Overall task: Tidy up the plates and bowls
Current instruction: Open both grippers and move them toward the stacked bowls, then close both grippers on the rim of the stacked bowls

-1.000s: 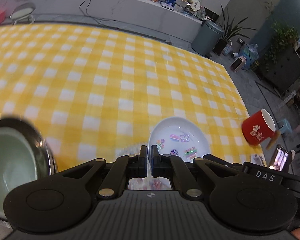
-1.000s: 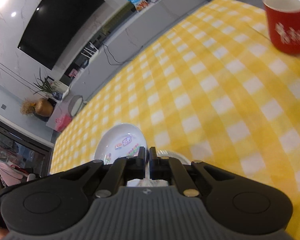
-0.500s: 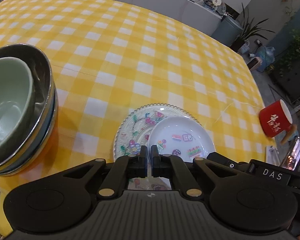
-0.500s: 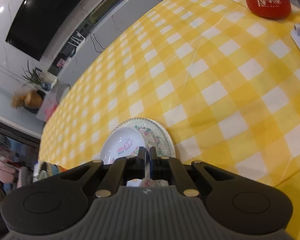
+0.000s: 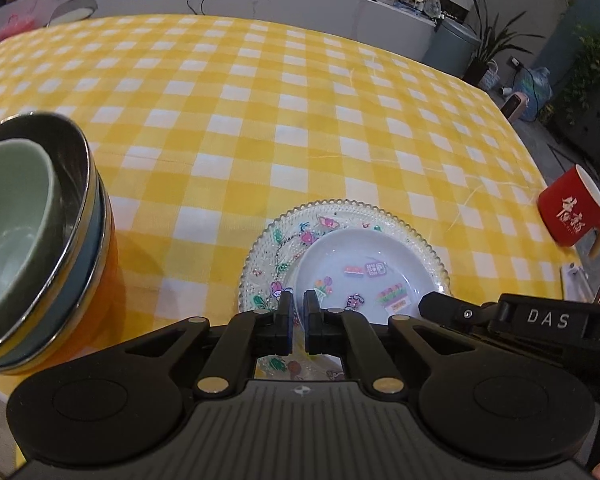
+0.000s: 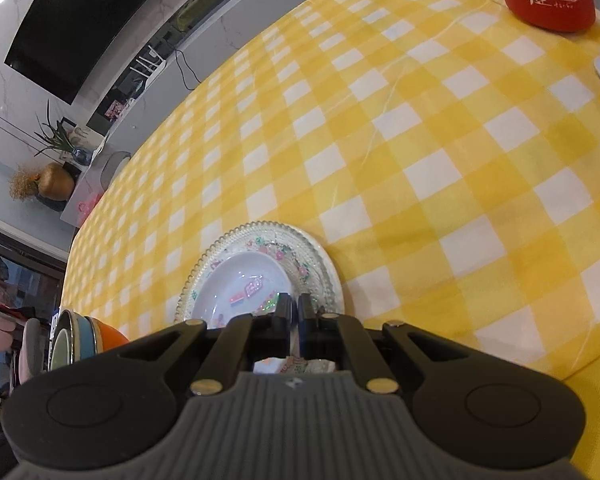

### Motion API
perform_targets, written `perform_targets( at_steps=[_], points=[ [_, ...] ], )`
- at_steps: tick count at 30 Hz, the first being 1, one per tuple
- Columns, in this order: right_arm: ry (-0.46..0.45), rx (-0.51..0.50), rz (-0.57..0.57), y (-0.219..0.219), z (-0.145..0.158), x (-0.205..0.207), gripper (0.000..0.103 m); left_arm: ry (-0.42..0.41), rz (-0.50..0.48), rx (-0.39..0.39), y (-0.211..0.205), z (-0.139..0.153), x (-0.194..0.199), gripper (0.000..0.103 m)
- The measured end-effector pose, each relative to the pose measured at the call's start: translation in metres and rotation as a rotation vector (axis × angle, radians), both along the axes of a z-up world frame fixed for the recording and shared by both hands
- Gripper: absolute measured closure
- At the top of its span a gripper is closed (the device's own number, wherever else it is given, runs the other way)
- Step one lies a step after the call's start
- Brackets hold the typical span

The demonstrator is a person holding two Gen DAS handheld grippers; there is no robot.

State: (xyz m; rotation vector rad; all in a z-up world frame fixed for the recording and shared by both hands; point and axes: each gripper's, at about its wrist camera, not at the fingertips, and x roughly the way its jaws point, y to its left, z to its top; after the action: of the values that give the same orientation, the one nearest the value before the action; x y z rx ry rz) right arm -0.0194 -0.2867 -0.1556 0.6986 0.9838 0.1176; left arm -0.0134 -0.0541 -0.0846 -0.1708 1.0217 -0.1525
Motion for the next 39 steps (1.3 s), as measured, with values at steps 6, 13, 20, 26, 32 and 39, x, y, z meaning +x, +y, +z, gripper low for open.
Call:
perform_targets(
  at_steps=[6, 13, 20, 26, 32, 39],
  points=[
    [-0.018, -0.036, 0.018, 0.006, 0.004, -0.002, 0.099, -0.013, -0.023, 0.026, -0.002, 0.001, 0.0, 0.086],
    [-0.099, -0.16, 0.036, 0.013, 0.023, -0.008, 0.082, -0.051, -0.013, 0.044, -0.001, 0.009, -0.001, 0.074],
    [-0.188, -0.279, 0.049, 0.018, 0.038, -0.012, 0.076, -0.143, -0.048, 0.071, -0.005, 0.031, -0.011, 0.067],
    [-0.209, -0.266, 0.043, 0.018, 0.046, -0.014, 0.067, -0.225, -0.073, 0.1, 0.006, 0.058, -0.023, 0.063],
    [-0.238, -0.292, 0.059, 0.041, 0.061, -0.018, 0.049, -0.25, -0.085, 0.172, 0.023, 0.083, -0.026, 0.062],
    [-0.254, -0.242, 0.139, 0.083, 0.079, -0.017, 0.039, -0.277, -0.074, 0.239, 0.058, 0.106, -0.027, 0.045]
  ],
)
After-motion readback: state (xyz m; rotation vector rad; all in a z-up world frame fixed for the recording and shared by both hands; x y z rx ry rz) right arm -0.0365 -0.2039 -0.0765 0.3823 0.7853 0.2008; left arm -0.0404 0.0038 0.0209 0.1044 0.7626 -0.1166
